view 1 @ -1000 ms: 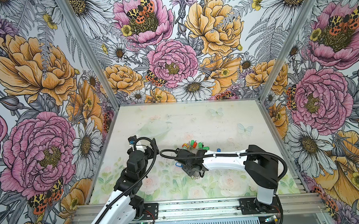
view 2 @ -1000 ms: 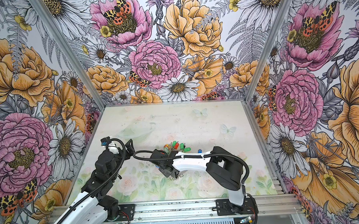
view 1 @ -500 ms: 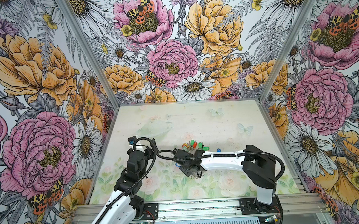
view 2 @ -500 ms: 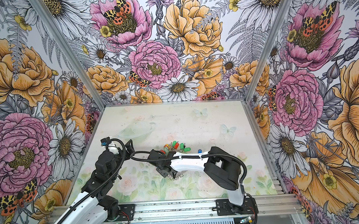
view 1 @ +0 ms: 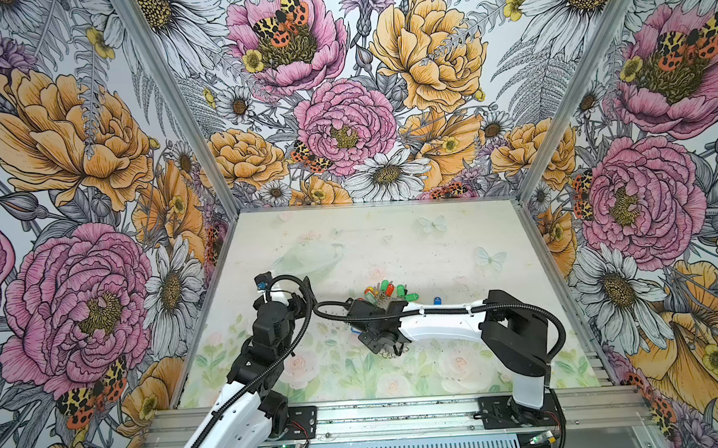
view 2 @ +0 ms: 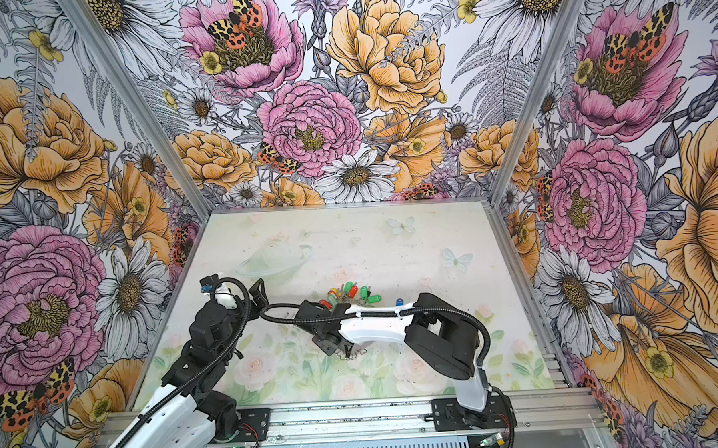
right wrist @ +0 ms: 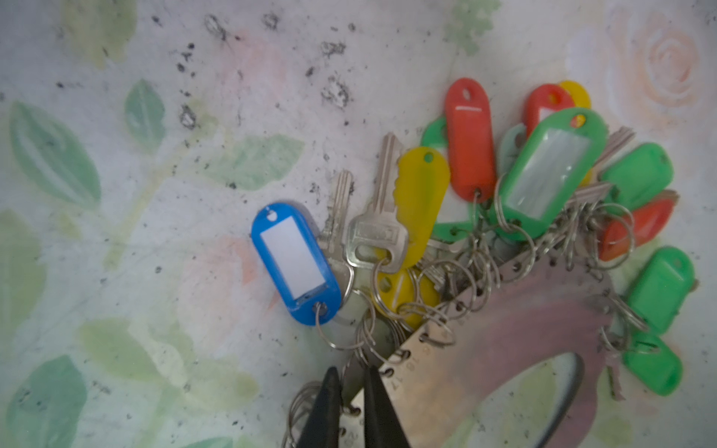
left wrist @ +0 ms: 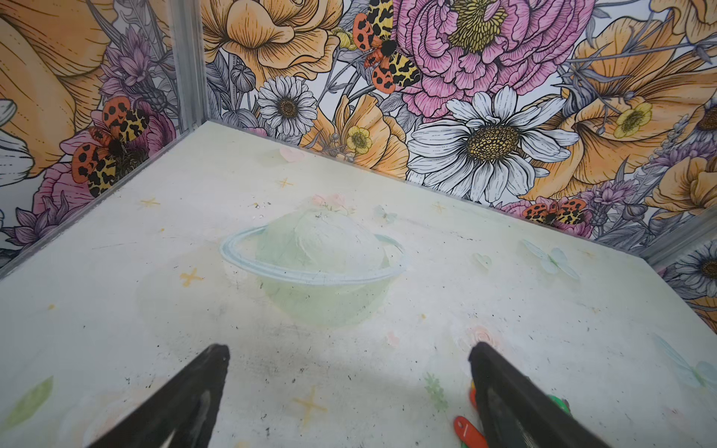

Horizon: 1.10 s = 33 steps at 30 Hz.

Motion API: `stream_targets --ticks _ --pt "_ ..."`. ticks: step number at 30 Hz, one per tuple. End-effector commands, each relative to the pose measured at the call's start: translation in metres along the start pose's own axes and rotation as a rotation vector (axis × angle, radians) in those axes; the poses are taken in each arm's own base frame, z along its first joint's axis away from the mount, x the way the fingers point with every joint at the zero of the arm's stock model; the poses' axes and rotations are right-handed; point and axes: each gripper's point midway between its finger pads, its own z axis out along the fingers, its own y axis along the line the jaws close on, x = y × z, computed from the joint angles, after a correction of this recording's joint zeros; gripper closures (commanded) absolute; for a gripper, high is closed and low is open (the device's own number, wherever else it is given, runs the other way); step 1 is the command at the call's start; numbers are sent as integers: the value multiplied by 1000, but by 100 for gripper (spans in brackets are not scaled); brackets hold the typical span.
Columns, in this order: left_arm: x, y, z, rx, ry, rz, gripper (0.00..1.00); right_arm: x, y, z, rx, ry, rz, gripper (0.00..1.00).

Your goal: Put the keys on the keyring

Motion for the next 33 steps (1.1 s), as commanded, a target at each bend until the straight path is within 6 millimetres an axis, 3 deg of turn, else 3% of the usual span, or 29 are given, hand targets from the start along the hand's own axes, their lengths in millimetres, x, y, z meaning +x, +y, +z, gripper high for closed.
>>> stream_targets --ticks 1,15,25,33 --pt "3 8 0 -30 -1 -8 1 -3 1 5 14 -5 4 87" --pt "3 7 0 -26 -1 -11 1 -11 -12 -20 46 -72 22 100" --pt "6 4 3 -11 13 -8 1 -10 -11 -29 -3 -104 31 100" --pt "17 -17 14 89 73 0 1 -23 -18 -50 -88 -243 90 100"
